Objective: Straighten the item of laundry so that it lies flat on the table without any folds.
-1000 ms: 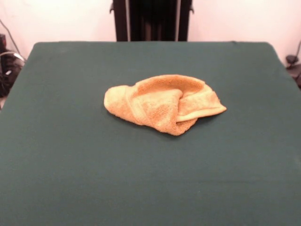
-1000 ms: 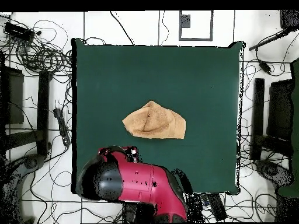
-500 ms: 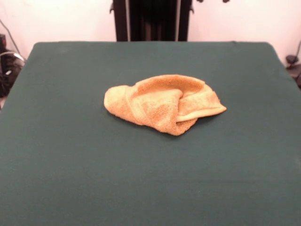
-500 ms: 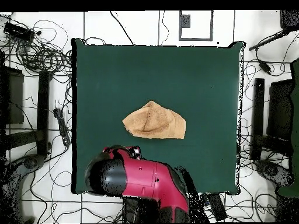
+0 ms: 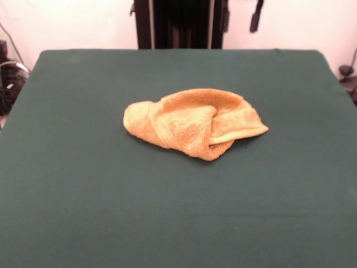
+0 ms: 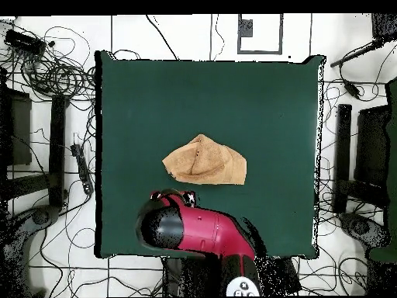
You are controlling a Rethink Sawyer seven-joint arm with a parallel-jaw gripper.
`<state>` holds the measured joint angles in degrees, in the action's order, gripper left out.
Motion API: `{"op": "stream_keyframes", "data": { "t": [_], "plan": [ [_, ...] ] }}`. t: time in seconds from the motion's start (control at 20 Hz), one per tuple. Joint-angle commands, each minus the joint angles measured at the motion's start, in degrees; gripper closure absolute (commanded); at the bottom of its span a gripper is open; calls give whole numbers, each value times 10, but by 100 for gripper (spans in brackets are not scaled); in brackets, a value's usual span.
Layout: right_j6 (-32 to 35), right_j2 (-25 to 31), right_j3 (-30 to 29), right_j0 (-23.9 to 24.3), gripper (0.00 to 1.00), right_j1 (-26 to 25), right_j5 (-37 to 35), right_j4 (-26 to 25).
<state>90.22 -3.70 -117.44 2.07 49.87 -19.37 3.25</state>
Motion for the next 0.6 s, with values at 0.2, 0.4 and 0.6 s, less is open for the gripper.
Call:
{"op": "stream_keyframes", "data": {
  "t": [0.2,0.4,0.6],
  "plan": [
    [99,81,-141,2,0,-47,84,-16],
    [106,76,-163,-5,0,-45,115,-22],
    [112,78,-186,-6,0,-32,127,-21]
  ]
}}
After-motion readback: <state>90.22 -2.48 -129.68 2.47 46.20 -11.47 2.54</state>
